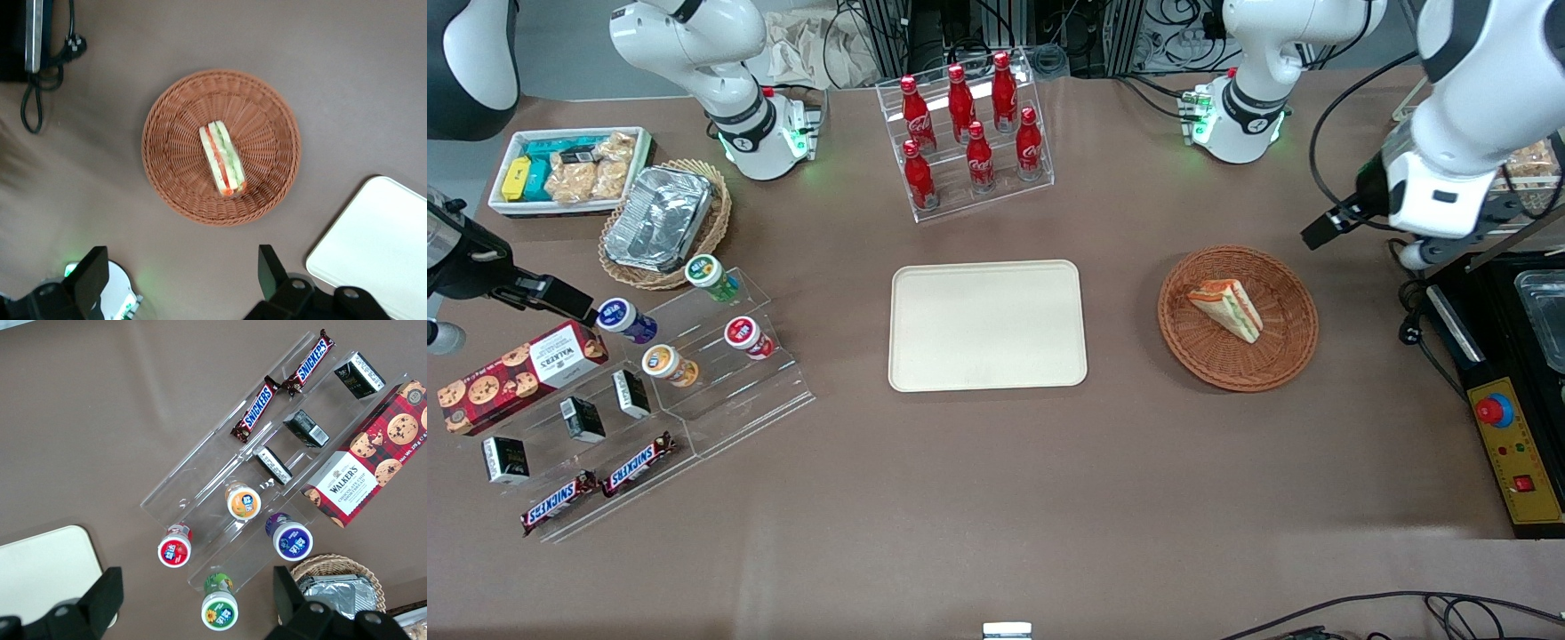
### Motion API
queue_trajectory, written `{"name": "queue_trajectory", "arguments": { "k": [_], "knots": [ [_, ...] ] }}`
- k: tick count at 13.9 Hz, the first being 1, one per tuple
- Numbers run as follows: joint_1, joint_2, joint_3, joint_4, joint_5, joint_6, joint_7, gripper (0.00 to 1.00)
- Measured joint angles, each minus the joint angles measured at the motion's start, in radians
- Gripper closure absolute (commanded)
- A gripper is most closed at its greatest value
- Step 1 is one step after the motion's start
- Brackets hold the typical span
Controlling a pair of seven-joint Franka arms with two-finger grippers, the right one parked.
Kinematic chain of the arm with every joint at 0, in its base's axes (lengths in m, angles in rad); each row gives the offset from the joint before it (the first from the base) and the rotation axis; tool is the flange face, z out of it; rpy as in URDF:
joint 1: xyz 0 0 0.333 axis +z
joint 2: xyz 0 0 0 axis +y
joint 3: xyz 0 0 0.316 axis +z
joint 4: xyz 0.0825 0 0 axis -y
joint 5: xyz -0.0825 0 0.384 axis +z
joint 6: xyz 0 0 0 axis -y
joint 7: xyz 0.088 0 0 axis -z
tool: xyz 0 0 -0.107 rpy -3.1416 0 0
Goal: Place sandwich from basket to tray
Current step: 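Lower the open left gripper onto the wrapped sandwich and close it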
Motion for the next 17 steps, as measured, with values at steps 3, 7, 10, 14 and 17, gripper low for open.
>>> {"name": "queue_trajectory", "arguments": {
  "k": [3, 7, 10, 14, 17],
  "knots": [
    [-0.021, 0.006, -0.003, -0.036, 0.000, 0.029, -0.096, 0.01],
    [-0.025, 0.009, -0.003, -0.147, 0.001, 0.137, -0.162, 0.01],
    [-0.027, 0.026, -0.003, -0.251, 0.001, 0.256, -0.257, 0.01],
    [-0.053, 0.108, -0.004, -0.277, 0.002, 0.353, -0.381, 0.01],
    [-0.059, 0.176, -0.004, -0.282, 0.011, 0.385, -0.396, 0.01]
  ]
}}
